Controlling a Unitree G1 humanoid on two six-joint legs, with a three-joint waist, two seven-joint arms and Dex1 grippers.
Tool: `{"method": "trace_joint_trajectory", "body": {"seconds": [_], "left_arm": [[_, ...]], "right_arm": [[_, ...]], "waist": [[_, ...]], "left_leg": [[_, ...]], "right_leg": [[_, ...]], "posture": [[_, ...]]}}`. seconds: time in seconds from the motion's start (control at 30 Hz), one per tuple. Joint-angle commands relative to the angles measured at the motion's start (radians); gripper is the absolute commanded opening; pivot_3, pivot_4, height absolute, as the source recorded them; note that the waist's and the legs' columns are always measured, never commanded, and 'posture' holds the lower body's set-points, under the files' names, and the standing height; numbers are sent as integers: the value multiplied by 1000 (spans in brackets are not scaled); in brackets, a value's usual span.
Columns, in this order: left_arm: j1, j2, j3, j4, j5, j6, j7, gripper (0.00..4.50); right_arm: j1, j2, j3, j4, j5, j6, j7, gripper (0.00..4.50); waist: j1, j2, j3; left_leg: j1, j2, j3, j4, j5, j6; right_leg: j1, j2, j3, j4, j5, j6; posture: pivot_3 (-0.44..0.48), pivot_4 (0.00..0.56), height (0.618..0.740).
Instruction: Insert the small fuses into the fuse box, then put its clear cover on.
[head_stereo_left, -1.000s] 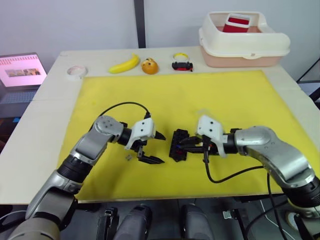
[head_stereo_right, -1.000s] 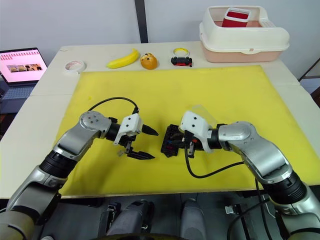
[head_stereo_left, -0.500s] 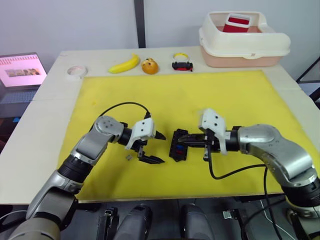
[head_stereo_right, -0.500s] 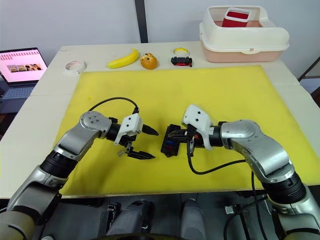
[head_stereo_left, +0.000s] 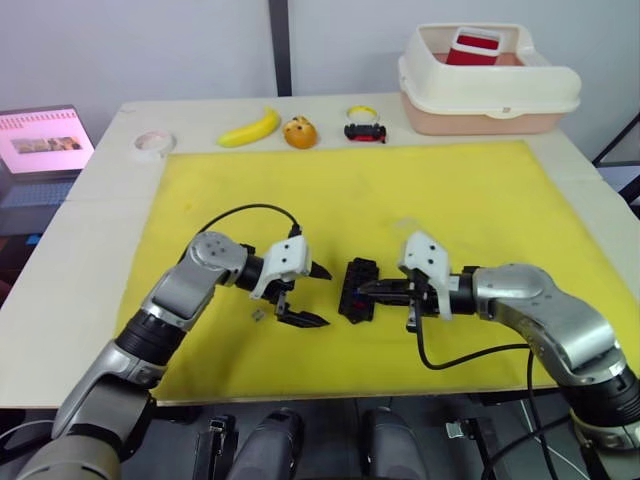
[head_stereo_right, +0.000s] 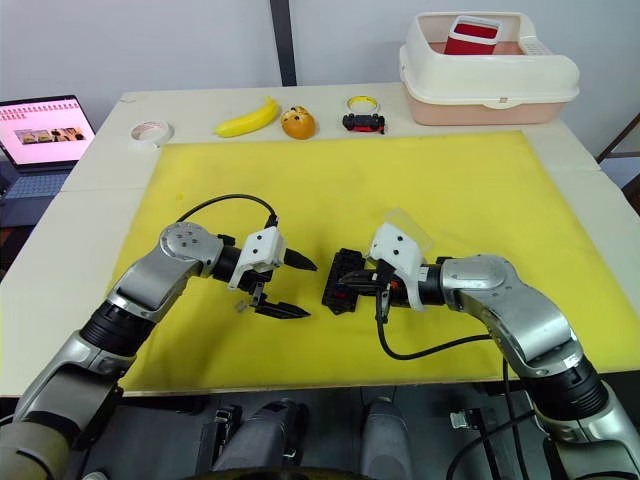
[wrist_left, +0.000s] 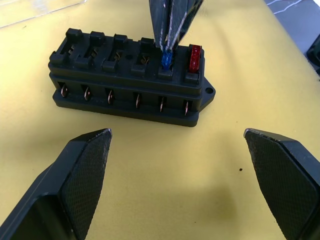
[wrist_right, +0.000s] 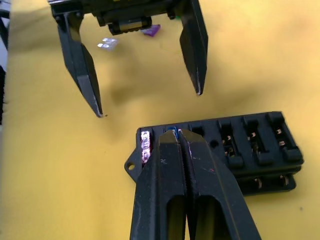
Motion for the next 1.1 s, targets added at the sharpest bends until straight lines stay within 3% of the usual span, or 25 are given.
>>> {"method": "trace_joint_trajectory", "body": {"seconds": [0.03, 0.37, 0.53, 0.77, 0.87, 0.97, 1.1], "left_arm": [[-17, -1, 4, -7, 8, -19, -2, 4500], [-14, -3, 9, -12, 7, -14, -5, 4500], [-56, -2, 77, -66, -114, 127, -29, 4500], [-80, 137, 173, -105, -225, 259, -106, 4500], [-65, 283, 215, -66, -214, 252, -173, 4500], [-56, 393, 252, 6, -207, 248, -212, 4500], [-29, 515, 296, 164, -163, 181, -246, 4500]], "right_arm": [[36, -16, 34, 50, -59, -35, 7, 45], [30, -15, 32, 32, -59, -38, 5, 45], [-32, -22, -60, -60, 43, 56, -1, 45], [-85, -119, -195, -161, 135, 145, 12, 45], [-1, -255, -309, -172, 131, 124, 92, 45], [128, -356, -446, -137, 103, 81, 174, 963], [304, -428, -641, -43, 30, 15, 269, 2913]], "waist": [[0, 0, 0], [0, 0, 0], [1, 0, 0], [-3, 0, 0], [-2, 1, 1], [1, 1, 1], [6, 1, 1]], "left_leg": [[1, 0, 0, 0, 0, 0], [1, 0, 0, 0, 0, 0], [1, 0, 0, 0, 0, 0], [0, 0, -1, -1, 0, 0], [0, 0, 0, -1, 0, 0], [0, 0, 0, -1, 0, 0], [1, 0, 1, -1, 0, 1]], "right_leg": [[1, 0, 0, 0, 0, 0], [1, 0, 0, 0, 0, 0], [1, 0, 0, 0, 0, 0], [0, 0, 0, 0, 0, 0], [0, 0, 0, 0, 0, 0], [0, 0, 0, -1, 0, 0], [1, 0, 0, -1, 0, 0]], "posture": [[0, 150, 740], [0, 150, 740], [0, 150, 740], [0, 150, 740], [0, 150, 740], [0, 150, 740], [0, 150, 740]]}}
